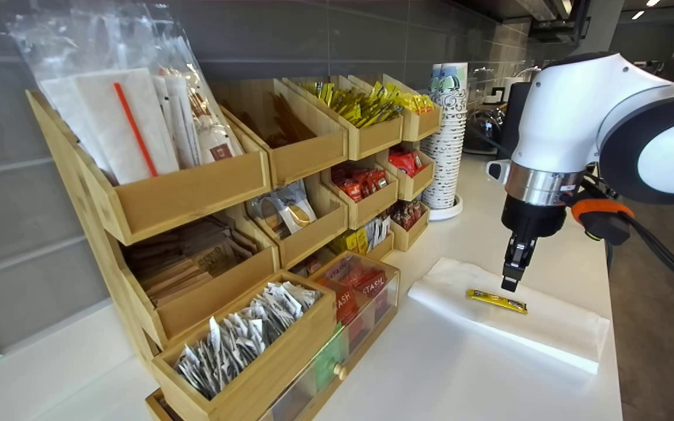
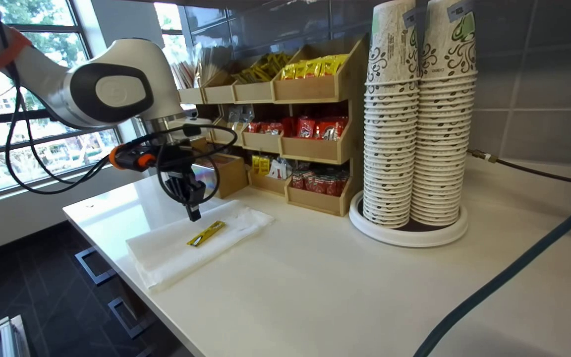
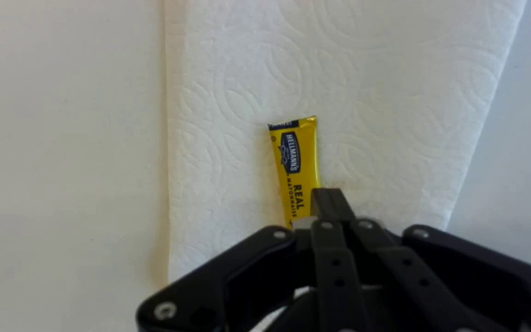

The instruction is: Press down on the yellow sachet

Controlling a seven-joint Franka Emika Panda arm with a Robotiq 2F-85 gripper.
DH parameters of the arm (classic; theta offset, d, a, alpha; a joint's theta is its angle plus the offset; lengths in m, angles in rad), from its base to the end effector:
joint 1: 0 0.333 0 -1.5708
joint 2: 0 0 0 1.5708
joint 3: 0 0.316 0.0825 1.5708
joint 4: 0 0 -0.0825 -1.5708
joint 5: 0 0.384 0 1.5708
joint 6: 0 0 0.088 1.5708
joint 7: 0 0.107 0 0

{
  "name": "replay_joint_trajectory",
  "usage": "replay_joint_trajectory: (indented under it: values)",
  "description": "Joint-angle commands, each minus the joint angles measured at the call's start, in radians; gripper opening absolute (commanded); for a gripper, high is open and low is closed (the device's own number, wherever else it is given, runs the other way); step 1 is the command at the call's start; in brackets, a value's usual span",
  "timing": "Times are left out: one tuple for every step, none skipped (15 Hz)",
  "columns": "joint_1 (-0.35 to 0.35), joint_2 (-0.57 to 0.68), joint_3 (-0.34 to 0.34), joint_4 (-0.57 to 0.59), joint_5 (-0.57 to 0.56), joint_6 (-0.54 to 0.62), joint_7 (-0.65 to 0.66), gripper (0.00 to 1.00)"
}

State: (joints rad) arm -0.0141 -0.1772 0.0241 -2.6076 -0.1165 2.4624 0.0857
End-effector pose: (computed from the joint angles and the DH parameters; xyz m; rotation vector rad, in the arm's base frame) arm 0.4300 0.0042 0.3174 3.0638 0.0207 0.0543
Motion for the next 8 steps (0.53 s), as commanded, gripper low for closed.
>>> replay_joint_trajectory:
  values:
    - [0.005,0.026,-0.005,0.008,0.021,0.039,-0.014,0.0]
    - [0.006,0.032,-0.006,0.009,0.024,0.05,-0.02,0.0]
    - [0.007,0.039,-0.007,0.01,0.025,0.061,-0.023,0.0]
    - [0.007,0.046,-0.007,0.011,0.025,0.075,-0.027,0.0]
    - [0.006,0.056,-0.007,0.011,0.021,0.092,-0.028,0.0]
    - [0.005,0.064,-0.008,0.011,0.02,0.104,-0.029,0.0]
    - [0.006,0.071,-0.009,0.01,0.024,0.114,-0.034,0.0]
    - [0.005,0.08,-0.009,0.011,0.021,0.118,-0.035,0.0]
